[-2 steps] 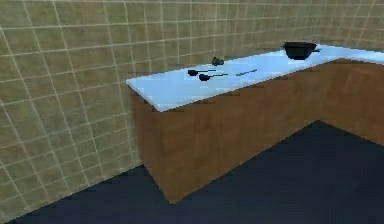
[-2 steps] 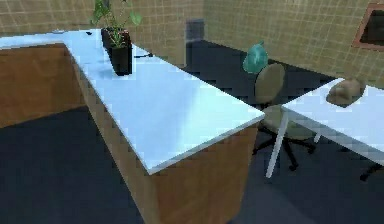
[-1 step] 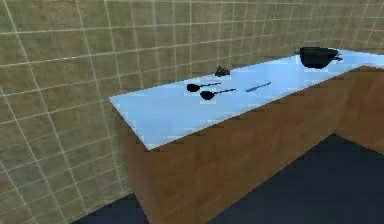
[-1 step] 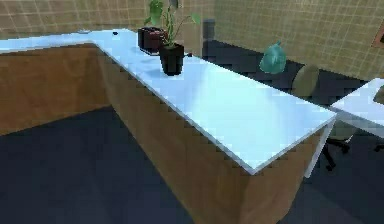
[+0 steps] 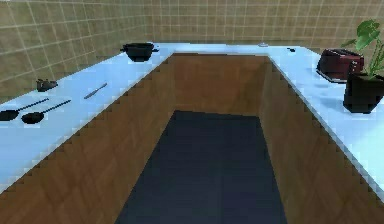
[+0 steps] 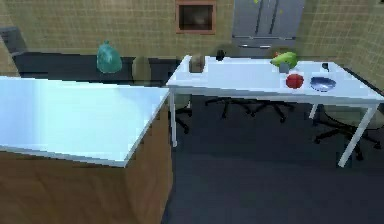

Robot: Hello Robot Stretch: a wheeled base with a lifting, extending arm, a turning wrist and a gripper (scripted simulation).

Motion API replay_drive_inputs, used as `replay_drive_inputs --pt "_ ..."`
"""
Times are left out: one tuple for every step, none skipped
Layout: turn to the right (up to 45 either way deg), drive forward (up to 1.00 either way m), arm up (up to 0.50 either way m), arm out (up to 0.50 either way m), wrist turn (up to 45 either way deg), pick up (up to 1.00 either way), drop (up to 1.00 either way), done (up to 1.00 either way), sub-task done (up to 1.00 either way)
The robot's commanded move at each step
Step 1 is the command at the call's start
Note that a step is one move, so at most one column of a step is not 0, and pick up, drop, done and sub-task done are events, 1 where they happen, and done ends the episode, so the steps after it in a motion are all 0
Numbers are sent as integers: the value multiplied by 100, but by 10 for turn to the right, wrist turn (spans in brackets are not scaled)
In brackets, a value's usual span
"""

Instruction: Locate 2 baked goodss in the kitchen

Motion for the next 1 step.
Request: replay_drive_inputs --pt "0 100 0 0 0 0 0 0 0"
